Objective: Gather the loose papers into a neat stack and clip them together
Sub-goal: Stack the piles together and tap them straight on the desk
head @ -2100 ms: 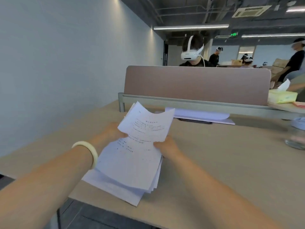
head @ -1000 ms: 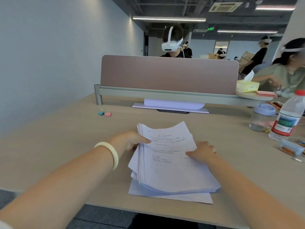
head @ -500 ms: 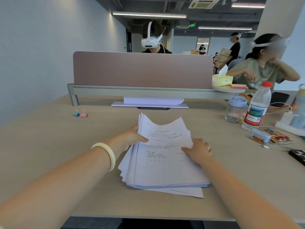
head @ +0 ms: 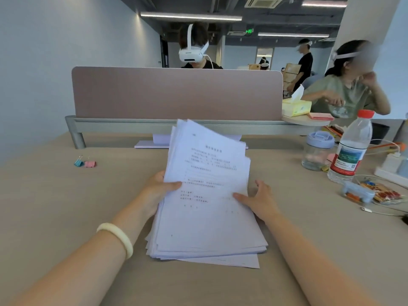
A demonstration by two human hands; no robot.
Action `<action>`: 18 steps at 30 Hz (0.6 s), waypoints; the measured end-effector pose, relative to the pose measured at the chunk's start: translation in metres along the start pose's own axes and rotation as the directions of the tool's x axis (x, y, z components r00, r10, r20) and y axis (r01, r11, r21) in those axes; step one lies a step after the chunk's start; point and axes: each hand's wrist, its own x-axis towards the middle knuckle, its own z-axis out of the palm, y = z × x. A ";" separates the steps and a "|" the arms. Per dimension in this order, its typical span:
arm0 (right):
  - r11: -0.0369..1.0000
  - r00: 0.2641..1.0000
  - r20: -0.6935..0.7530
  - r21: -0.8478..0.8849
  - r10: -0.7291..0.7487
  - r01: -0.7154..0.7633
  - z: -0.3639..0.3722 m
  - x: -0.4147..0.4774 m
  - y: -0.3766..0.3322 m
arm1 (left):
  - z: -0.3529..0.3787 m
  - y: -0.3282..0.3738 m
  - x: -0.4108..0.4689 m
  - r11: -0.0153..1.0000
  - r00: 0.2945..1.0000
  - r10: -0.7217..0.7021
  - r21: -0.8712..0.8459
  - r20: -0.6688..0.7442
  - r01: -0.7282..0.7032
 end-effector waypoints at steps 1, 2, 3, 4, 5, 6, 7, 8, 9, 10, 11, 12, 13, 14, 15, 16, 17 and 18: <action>0.985 0.999 0.051 0.171 0.005 -0.014 -0.004 0.002 -0.007 | -0.002 0.004 0.001 0.997 0.998 0.053 -0.046 -0.025 -0.055; 0.947 0.992 0.122 0.321 -0.006 -0.034 -0.009 0.005 -0.015 | -0.003 0.009 0.002 0.992 0.994 0.103 -0.072 -0.041 -0.106; 0.905 0.980 0.189 0.425 -0.057 -0.030 -0.015 0.007 -0.025 | -0.002 0.016 0.003 0.986 0.988 0.148 -0.076 -0.052 -0.151; 0.885 0.970 0.211 0.465 -0.123 0.011 -0.020 0.010 -0.036 | 0.001 0.024 0.004 0.978 0.979 0.195 -0.068 -0.064 -0.199; 0.875 0.964 0.186 0.478 -0.191 0.081 -0.027 0.011 -0.049 | 0.005 0.034 0.004 0.967 0.966 0.245 -0.050 -0.086 -0.250; 0.856 0.960 0.127 0.494 -0.248 0.156 -0.034 0.013 -0.063 | 0.009 0.044 0.005 0.954 0.948 0.293 -0.030 -0.121 -0.298; 0.833 0.953 0.059 0.504 -0.298 0.229 -0.041 0.015 -0.076 | 0.012 0.055 0.007 0.938 0.927 0.341 -0.004 -0.159 -0.346; 0.804 0.939 0.005 0.518 -0.343 0.291 -0.046 0.017 -0.086 | 0.013 0.064 0.010 0.919 0.899 0.393 0.039 -0.195 -0.393; 0.771 0.924 -0.031 0.541 -0.381 0.336 -0.050 0.018 -0.095 | 0.012 0.072 0.014 0.892 0.866 0.453 0.107 -0.213 -0.440; 0.740 0.913 -0.061 0.565 -0.404 0.365 -0.052 0.019 -0.102 | 0.012 0.079 0.018 0.863 0.838 0.502 0.182 -0.213 -0.470; 0.712 0.903 -0.069 0.591 -0.424 0.380 -0.052 0.018 -0.107 | 0.012 0.082 0.022 0.843 0.825 0.528 0.240 -0.201 -0.481; 0.693 0.895 -0.070 0.607 -0.441 0.389 -0.050 0.018 -0.109 | 0.012 0.084 0.024 0.831 0.822 0.539 0.275 -0.184 -0.483; 0.682 0.889 -0.064 0.616 -0.454 0.393 -0.047 0.019 -0.108 | 0.013 0.083 0.027 0.830 0.829 0.532 0.297 -0.170 -0.472; 0.679 0.887 -0.060 0.622 -0.457 0.391 -0.044 0.020 -0.106 | 0.015 0.081 0.029 0.837 0.841 0.515 0.308 -0.165 -0.452; 0.677 0.889 -0.059 0.626 -0.455 0.388 -0.040 0.024 -0.103 | 0.015 0.077 0.033 0.847 0.854 0.495 0.310 -0.162 -0.432; 0.672 0.888 -0.055 0.633 -0.456 0.384 -0.037 0.026 -0.100 | 0.014 0.074 0.035 0.856 0.865 0.475 0.311 -0.160 -0.412; 0.669 0.890 -0.051 0.641 -0.453 0.377 -0.033 0.028 -0.099 | 0.013 0.071 0.036 0.866 0.877 0.456 0.305 -0.151 -0.397; 0.670 0.894 -0.048 0.646 -0.445 0.367 -0.030 0.028 -0.099 | 0.012 0.069 0.037 0.874 0.886 0.439 0.299 -0.148 -0.383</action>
